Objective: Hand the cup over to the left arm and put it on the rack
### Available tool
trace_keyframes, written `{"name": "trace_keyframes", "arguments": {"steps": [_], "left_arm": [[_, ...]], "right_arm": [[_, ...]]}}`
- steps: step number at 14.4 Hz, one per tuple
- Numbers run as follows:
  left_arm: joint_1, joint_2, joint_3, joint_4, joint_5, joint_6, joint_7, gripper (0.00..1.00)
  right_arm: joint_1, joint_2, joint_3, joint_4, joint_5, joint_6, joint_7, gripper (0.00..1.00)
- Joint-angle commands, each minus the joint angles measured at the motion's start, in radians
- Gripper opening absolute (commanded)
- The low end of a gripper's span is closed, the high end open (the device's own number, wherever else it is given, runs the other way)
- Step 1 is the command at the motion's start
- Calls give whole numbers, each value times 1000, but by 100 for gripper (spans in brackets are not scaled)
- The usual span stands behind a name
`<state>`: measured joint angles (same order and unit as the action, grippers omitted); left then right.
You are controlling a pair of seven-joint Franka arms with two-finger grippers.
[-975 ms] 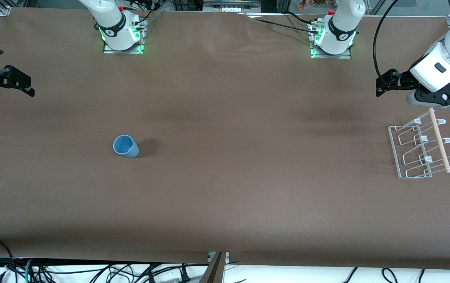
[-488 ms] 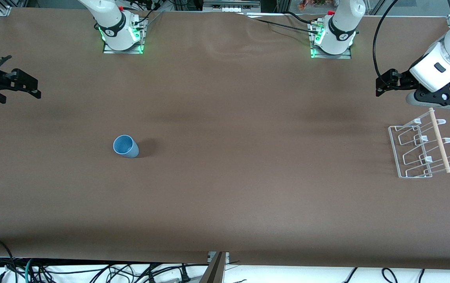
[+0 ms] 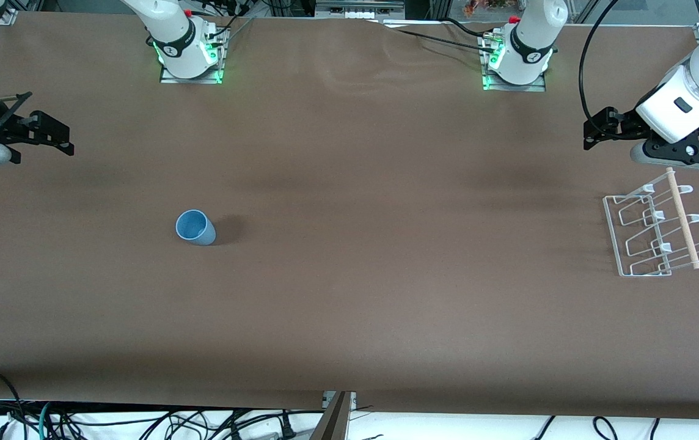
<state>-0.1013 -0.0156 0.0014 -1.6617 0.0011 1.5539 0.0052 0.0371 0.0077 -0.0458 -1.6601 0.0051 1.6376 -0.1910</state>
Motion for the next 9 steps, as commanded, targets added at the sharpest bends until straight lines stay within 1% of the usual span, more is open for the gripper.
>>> {"name": "trace_keyframes", "arguments": {"steps": [1,3,9], "left_arm": [[0,14,0,33,10,-23,19,100],[-3,14,0,33,13,-23,19,100],[-3,14,-1,33,16,-25,19,100]], "right_arm": [[7,9,-2,26,6,-27,31,100],[7,9,-3,31,3,-61,57,100],[15,8,-2,31,6,-75,100,100]]}}
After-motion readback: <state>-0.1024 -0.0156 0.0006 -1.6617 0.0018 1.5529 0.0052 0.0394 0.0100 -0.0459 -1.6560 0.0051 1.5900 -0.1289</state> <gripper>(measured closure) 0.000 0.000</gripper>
